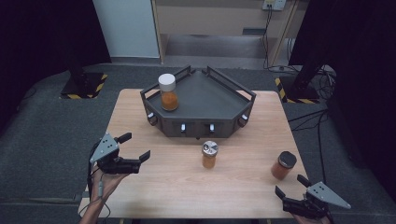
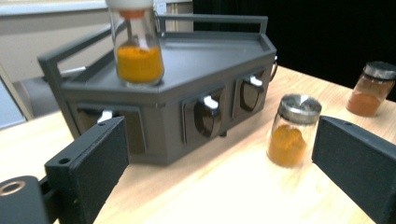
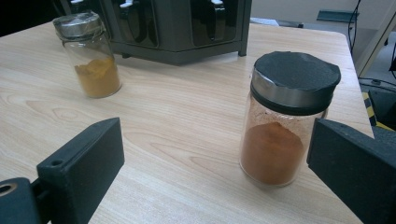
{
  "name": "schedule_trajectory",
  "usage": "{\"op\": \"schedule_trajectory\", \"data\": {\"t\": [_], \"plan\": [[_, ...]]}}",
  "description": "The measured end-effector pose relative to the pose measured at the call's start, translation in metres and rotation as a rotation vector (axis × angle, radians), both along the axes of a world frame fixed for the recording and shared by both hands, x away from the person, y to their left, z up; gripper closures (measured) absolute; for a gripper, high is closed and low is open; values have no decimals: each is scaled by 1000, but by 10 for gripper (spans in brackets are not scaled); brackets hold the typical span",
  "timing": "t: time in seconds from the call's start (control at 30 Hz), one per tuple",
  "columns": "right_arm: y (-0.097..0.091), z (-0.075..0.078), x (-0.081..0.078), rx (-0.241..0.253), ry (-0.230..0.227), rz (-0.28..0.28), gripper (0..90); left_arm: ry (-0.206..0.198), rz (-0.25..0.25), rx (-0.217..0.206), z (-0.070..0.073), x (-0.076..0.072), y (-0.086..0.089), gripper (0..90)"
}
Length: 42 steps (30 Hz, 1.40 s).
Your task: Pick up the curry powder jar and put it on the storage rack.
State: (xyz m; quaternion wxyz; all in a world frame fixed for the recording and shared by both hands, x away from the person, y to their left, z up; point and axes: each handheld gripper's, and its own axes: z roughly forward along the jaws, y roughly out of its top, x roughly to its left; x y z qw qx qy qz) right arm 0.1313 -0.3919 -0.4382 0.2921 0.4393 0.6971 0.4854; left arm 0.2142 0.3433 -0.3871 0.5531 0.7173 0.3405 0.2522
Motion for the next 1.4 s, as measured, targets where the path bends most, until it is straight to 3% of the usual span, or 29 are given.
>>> {"op": "schedule_trajectory", "data": {"t": [0.27,0.73,1.07,1.4], "plan": [[0,0,0,0,1,2,41,41,18,-20,-25,-12,11,32],[-1,0,0,2,0,7,42,69,26,-39,-53,-30,22,32],[0,0,0,2,2,9,42,96,17,-33,-62,-36,26,32],[-1,0,0,5,-2,17,42,88,-12,-15,-66,-37,30,33]]}}
